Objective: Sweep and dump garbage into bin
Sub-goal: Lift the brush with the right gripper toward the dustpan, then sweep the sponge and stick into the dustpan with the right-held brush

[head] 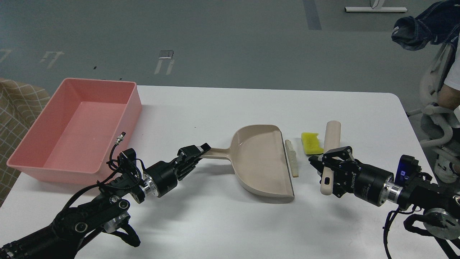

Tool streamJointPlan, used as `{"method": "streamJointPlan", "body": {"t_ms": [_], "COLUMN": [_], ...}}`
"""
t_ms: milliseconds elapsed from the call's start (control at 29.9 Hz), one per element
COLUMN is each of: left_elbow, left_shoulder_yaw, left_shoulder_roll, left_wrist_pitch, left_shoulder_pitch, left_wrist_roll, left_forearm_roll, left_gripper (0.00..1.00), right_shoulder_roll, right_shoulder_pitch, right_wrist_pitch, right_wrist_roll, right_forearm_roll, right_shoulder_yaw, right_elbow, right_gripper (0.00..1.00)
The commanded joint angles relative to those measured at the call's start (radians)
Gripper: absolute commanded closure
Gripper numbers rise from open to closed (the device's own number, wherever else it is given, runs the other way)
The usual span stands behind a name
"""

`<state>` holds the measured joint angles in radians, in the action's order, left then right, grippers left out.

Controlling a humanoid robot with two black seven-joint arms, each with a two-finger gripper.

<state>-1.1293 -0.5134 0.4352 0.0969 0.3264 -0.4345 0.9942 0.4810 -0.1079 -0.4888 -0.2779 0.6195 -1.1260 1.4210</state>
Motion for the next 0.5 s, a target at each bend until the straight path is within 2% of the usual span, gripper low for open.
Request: {"method": "streamJointPlan", "body": {"t_ms": [0, 167, 468], "left_elbow": [0.000, 0.000, 0.000], "left_shoulder_yaw": [-0.001, 0.001, -0.004], "left_shoulder_roll": [-0.001, -0.003, -0.003], "left_wrist_pitch": [0.000, -0.003, -0.008], "left_shoulder_pitch": [-0.003, -0.004, 0.002], "left_wrist_roll": [0.000, 0.000, 0.002], "left_forearm_roll": [0.000, 0.000, -0.003], "left_gripper": [0.82, 0.82, 0.82], "right_shoulder_roll": [-0.019, -0.102, -0.171], "right_shoulder_pitch": [-0.009, -0.021, -0.119], "right_wrist_pitch": [0.000, 0.000, 0.000], "right_wrist_roll": [0.000, -0.004, -0.012], "right_forearm_roll": [-0.004, -0.004, -0.003], "right_shoulder_yaw": [-0.011, 0.003, 0.106], "right_elbow": [-0.085, -0.162, -0.221], "right_gripper": [1.00, 1.00, 1.00]}}
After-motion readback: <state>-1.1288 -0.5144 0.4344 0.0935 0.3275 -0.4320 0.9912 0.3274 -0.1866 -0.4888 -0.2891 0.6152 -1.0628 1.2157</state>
